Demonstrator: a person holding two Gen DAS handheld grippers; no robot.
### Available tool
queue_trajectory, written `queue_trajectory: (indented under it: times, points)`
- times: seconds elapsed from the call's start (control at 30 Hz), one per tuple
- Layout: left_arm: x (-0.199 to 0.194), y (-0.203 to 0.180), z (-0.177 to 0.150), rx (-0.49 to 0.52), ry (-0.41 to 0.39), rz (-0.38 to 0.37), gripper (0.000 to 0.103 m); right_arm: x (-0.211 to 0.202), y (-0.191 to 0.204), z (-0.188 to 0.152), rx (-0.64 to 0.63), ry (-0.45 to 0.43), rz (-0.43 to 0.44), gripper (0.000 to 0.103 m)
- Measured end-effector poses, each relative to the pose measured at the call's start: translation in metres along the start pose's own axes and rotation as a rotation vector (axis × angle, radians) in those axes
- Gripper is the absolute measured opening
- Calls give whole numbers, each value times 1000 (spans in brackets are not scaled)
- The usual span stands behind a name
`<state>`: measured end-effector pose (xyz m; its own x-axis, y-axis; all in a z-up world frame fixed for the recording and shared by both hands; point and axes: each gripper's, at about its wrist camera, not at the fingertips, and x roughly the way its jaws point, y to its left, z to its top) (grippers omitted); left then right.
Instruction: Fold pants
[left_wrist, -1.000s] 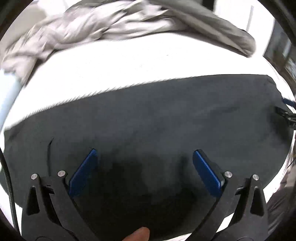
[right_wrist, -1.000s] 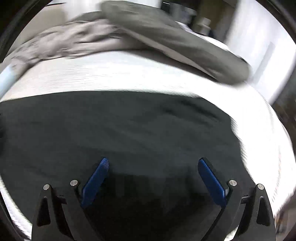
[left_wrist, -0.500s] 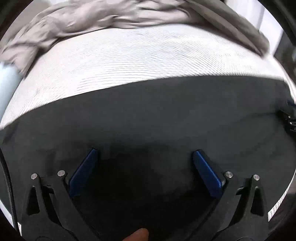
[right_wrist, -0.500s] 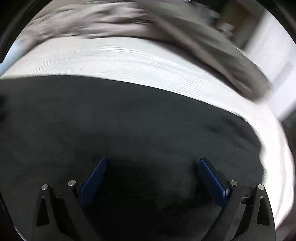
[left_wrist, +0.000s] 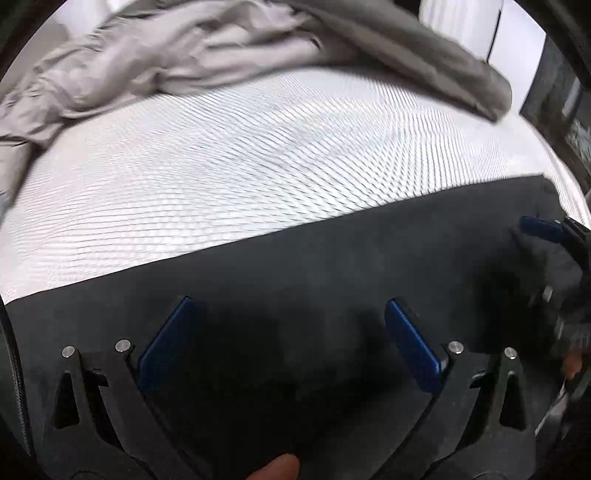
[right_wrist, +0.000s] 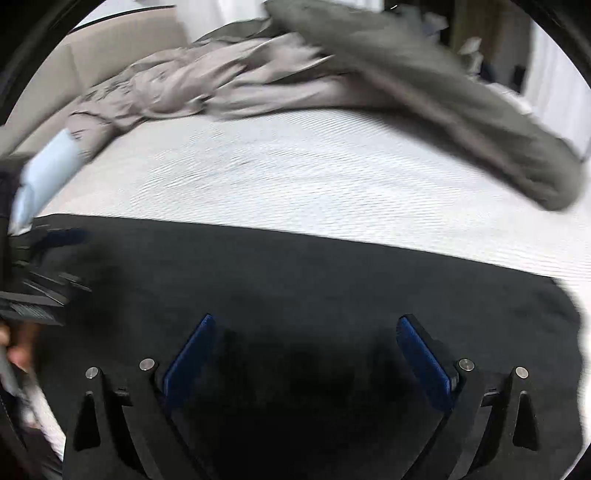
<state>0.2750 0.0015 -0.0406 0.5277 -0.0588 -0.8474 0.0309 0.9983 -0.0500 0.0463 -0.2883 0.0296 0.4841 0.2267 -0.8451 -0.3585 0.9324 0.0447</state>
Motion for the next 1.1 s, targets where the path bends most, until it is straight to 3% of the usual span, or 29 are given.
queue_trajectory:
  times: [0.07, 0.13, 0.2, 0.3, 0.4, 0.47, 0.5, 0.57, 0.7, 0.73, 0.8, 0.87, 0.93, 1.0, 1.07, 1.1]
  points:
    - [23, -9, 1, -13, 54, 23, 103, 25, 4, 6, -29, 46, -61, 100]
    - [23, -1, 3, -47, 46, 17, 103, 36, 6, 3, -72, 72, -147, 100]
    - [16, 13, 4, -66, 30, 15, 101, 36, -8, 4, -52, 74, -111, 100]
    - [8, 51, -7, -97, 22, 211, 103, 29, -30, -5, -39, 82, -147, 100]
    - [-11, 110, -26, -203, -5, 153, 103, 21, -44, -16, -19, 86, -191, 100]
    - [-20, 127, -37, -226, -8, 273, 103, 18, -49, -21, -10, 88, -238, 100]
    - [-21, 132, -40, -246, -13, 291, 103, 16, -57, -22, -1, 82, -247, 100]
    - [-24, 135, -44, -274, -13, 258, 100, 24, -66, -13, 18, 76, -248, 100]
    - [-48, 134, -43, -193, -50, 232, 90, 13, -59, -14, 4, 54, -230, 100]
    - [-55, 140, -45, -193, -64, 239, 83, 9, -56, -16, -8, 48, -221, 100]
    - [-64, 160, -55, -205, -62, 270, 58, 7, -54, -20, -28, 51, -217, 100]
    - [-66, 190, -70, -209, -41, 344, 19, 7, -59, -24, -59, 61, -219, 100]
    - [-71, 223, -92, -249, -45, 443, 13, 16, -60, -27, -73, 69, -220, 100]
    - [-80, 251, -114, -321, -34, 484, 12, 14, -65, -30, -70, 70, -217, 100]
    - [-91, 283, -128, -411, -58, 435, 1, 10, -65, -32, -67, 66, -231, 100]
    - [-97, 293, -135, -450, -71, 382, 1, 8, -66, -33, -61, 65, -233, 100]
